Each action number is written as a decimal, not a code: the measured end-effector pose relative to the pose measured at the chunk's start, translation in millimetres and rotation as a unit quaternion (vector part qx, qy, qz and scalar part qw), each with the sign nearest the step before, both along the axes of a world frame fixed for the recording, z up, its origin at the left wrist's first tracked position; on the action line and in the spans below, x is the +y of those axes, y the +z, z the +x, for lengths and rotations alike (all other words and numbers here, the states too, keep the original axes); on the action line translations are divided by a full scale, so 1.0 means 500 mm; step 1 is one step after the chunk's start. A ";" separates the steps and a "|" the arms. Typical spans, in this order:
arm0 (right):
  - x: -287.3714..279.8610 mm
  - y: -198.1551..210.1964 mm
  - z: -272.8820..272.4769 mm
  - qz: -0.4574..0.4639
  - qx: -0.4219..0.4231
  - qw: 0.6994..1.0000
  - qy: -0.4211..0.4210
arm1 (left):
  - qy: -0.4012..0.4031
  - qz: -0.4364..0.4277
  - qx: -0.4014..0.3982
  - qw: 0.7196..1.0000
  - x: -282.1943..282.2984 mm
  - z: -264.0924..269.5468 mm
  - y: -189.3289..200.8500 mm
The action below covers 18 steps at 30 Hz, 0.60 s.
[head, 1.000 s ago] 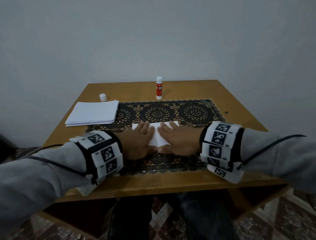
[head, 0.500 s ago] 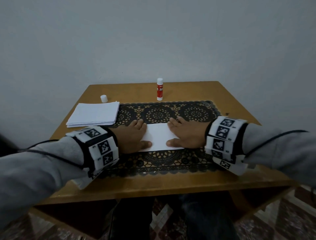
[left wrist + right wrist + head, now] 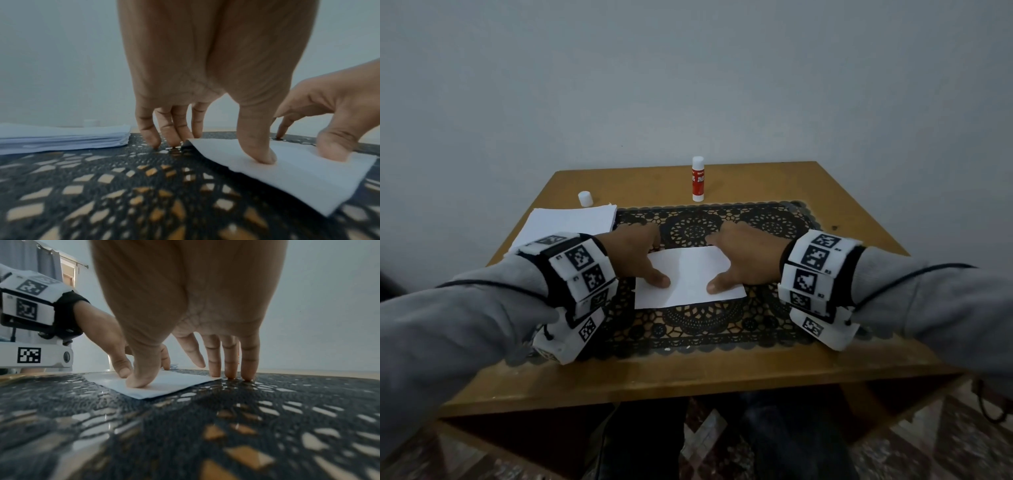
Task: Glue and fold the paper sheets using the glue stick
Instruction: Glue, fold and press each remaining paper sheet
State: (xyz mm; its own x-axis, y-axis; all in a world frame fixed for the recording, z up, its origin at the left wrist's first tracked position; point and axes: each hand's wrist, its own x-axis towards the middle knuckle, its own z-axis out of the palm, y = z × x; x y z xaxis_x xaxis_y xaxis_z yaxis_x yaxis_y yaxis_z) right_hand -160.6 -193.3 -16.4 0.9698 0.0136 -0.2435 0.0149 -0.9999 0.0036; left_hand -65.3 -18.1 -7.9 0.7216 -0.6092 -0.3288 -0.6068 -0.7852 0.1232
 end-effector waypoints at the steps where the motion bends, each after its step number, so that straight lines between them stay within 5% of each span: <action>1: 0.000 0.000 0.001 0.000 0.000 1.000 -0.002 | 0.005 -0.002 0.014 1.000 0.000 0.004 0.000; 7: -0.004 0.000 0.006 0.033 -0.005 0.999 -0.025 | 0.007 -0.101 0.035 0.994 0.005 0.016 -0.002; 11: -0.006 0.012 0.013 0.186 -0.059 0.975 -0.102 | 0.074 -0.238 0.083 0.965 0.045 0.038 0.019; 15: 0.017 0.025 0.051 0.444 -0.025 0.872 -0.204 | 0.173 -0.396 0.121 0.894 0.107 0.071 0.052; 18: 0.063 0.032 0.091 0.564 0.018 0.794 -0.226 | 0.203 -0.442 0.115 0.866 0.147 0.101 0.064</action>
State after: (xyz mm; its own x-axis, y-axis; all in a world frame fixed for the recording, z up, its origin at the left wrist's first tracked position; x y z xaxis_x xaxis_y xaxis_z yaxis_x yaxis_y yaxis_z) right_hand -114.9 -161.5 -0.5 0.9305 -0.1040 -0.3512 -0.3663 -0.2695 -0.8906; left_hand -15.0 55.7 24.3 0.9129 -0.4073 -0.0270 -0.1820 -0.4653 0.8662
